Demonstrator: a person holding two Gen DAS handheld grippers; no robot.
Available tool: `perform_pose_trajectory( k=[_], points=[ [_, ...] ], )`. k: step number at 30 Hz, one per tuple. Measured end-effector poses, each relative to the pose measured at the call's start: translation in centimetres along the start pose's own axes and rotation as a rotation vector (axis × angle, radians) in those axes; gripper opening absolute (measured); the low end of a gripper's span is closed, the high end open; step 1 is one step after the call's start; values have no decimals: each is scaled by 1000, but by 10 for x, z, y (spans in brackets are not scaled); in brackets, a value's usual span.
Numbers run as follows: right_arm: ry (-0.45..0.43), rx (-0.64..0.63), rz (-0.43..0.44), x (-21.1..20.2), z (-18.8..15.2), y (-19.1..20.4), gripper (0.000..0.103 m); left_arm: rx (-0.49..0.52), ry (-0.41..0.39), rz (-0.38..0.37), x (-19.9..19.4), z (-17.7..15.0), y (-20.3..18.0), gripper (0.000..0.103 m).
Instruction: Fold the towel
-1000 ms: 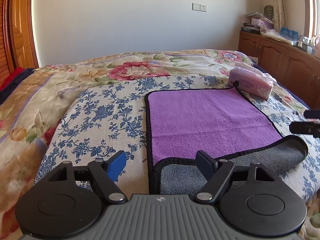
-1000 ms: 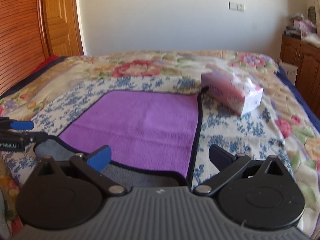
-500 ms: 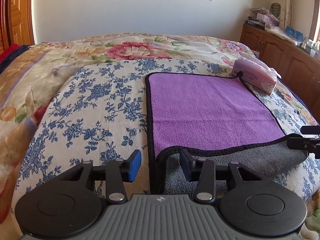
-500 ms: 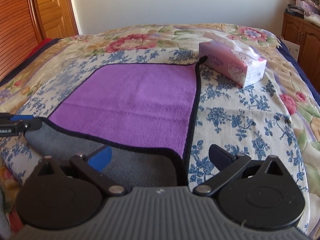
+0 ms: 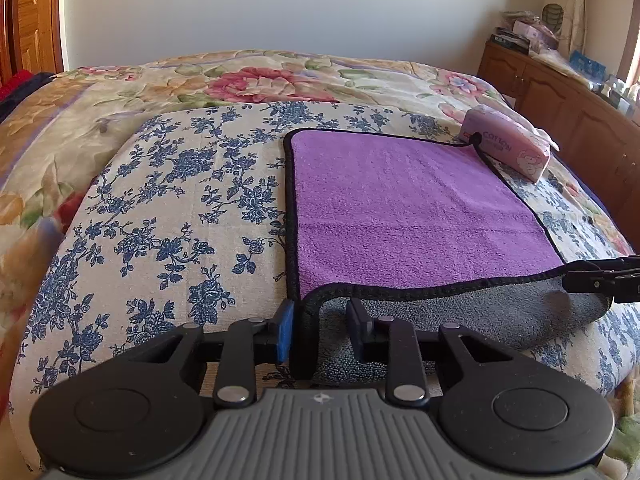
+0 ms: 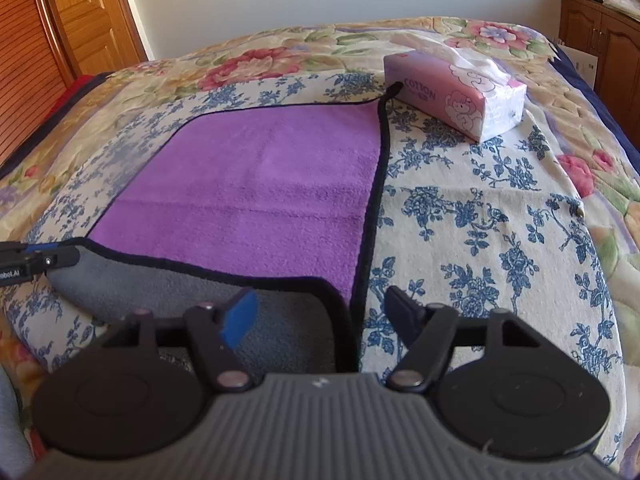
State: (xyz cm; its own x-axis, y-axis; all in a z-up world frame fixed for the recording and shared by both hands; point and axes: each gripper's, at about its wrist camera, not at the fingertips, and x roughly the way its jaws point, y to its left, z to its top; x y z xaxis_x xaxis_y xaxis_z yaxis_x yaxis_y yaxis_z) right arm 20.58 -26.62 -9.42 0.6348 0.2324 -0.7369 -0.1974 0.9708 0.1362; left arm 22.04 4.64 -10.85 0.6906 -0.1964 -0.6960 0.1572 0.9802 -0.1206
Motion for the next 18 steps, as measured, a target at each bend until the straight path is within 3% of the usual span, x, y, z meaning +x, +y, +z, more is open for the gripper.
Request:
perform_pose_trajectory(
  k=[7, 14, 16, 17, 18],
  points=[
    [13, 4, 9, -1, 0, -1, 48, 5, -7, -1, -2, 1, -1, 23],
    [18, -1, 13, -4, 2, -1, 22, 10, -12, 0, -3, 2, -1, 16],
    [20, -9, 16, -4, 2, 0, 20, 10, -10, 6, -3, 2, -1, 15],
    [19, -14, 13, -4, 2, 1, 17, 10, -7, 8, -3, 2, -1, 14],
    [19, -15, 12, -4, 2, 1, 8, 12, -8, 6, -3, 2, -2, 11]
  ],
)
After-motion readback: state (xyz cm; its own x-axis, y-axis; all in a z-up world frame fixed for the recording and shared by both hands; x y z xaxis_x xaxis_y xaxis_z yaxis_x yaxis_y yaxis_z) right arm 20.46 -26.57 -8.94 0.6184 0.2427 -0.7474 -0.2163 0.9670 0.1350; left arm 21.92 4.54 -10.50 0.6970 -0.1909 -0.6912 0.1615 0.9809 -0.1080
